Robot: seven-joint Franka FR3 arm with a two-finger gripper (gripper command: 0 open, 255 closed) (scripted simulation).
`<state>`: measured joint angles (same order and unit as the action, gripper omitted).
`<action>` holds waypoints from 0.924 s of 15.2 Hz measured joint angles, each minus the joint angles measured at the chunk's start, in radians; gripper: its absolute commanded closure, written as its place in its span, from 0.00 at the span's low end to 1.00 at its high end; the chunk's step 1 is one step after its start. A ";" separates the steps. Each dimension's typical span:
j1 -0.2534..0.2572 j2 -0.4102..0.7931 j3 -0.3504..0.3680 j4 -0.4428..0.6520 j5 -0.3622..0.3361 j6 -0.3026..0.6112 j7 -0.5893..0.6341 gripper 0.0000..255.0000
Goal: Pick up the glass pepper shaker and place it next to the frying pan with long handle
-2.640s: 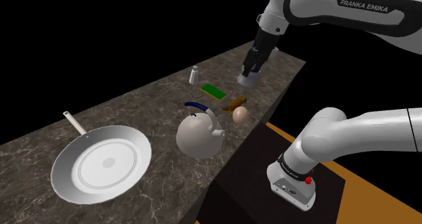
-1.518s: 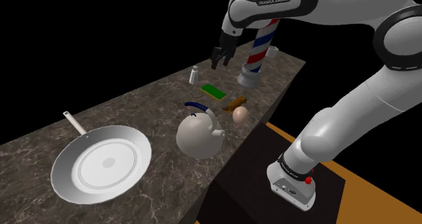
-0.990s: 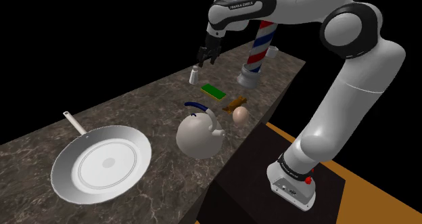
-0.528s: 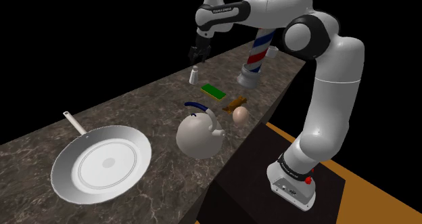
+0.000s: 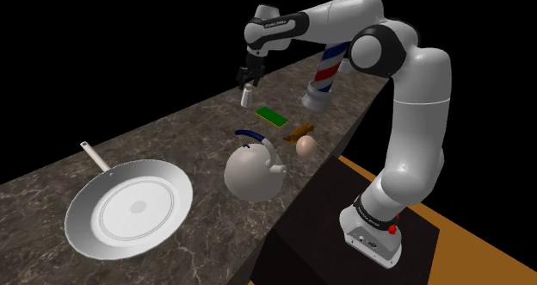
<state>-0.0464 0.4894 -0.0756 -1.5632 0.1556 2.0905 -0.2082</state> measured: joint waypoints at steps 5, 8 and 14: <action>0.001 0.003 0.001 -0.004 0.001 0.008 0.000 0.00; 0.001 0.004 0.001 -0.004 0.001 0.008 0.000 1.00; 0.001 0.003 0.001 -0.004 0.001 0.008 0.000 1.00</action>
<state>-0.0455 0.4926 -0.0750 -1.5675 0.1562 2.0990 -0.2080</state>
